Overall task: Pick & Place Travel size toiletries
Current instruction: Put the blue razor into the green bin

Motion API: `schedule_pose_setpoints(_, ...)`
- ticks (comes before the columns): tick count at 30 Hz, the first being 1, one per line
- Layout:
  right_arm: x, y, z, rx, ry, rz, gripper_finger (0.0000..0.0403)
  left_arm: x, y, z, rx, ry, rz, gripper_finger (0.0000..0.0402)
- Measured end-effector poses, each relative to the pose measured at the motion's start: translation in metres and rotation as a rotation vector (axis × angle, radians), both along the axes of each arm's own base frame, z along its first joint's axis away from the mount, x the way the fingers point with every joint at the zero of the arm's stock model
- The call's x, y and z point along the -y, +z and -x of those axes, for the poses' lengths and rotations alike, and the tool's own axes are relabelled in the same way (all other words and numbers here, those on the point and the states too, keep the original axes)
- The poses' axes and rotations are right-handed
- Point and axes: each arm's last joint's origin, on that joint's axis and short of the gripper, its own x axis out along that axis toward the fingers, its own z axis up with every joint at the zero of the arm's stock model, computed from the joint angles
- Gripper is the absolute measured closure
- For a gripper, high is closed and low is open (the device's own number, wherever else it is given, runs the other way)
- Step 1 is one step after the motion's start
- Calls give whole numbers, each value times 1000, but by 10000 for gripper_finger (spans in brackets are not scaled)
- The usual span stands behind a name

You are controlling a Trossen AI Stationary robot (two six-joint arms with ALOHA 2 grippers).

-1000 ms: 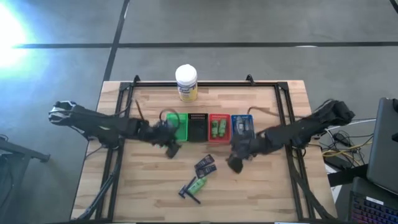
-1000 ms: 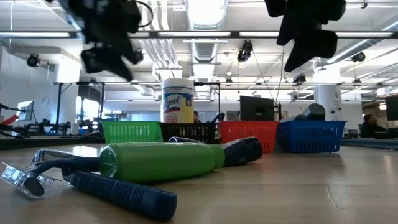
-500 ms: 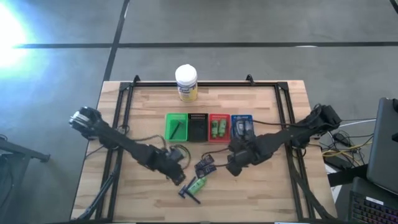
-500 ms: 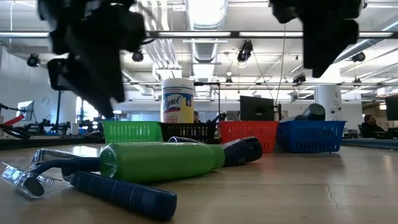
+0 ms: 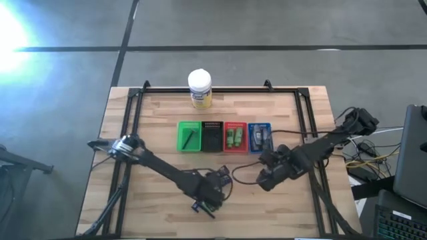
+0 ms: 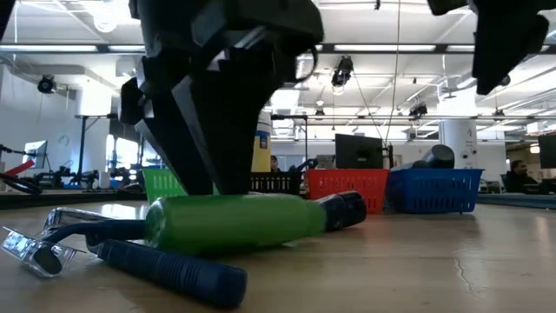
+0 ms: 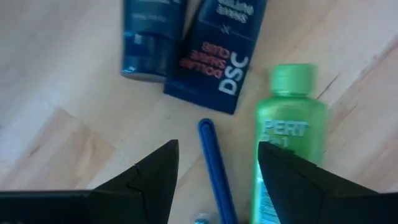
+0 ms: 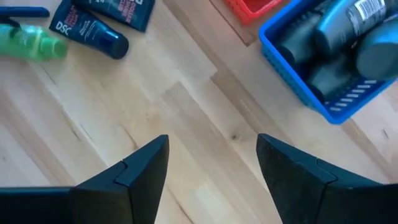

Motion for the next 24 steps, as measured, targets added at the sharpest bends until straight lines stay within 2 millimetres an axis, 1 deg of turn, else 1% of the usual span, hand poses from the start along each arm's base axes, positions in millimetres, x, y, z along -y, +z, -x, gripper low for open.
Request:
schedule_pose_setpoints(3, -5, 0, 7, 9, -16, -14, 163, 3, -7, -6, -43, -12, -12, 177)
schedule_pose_setpoints(6, -10, 0, 12, 28, -36, -12, 155, 4, -15, -6, -91, -21, -8, 177)
schedule_pose_setpoints(11, -12, -1, 13, 33, -35, -8, 140, 4, -17, -3, -115, -31, -3, 178)
schedule_pose_setpoints(14, -11, -2, 14, 40, -52, -1, 133, 4, -17, -1, -137, -61, 11, 188)
schedule_pose_setpoints(18, -11, -2, 13, 42, -52, 2, 125, 7, -17, 0, -141, -119, 25, 234)
schedule_pose_setpoints(24, -10, -4, 14, 35, -53, 10, 117, 10, -17, 1, -146, -159, 26, 335)
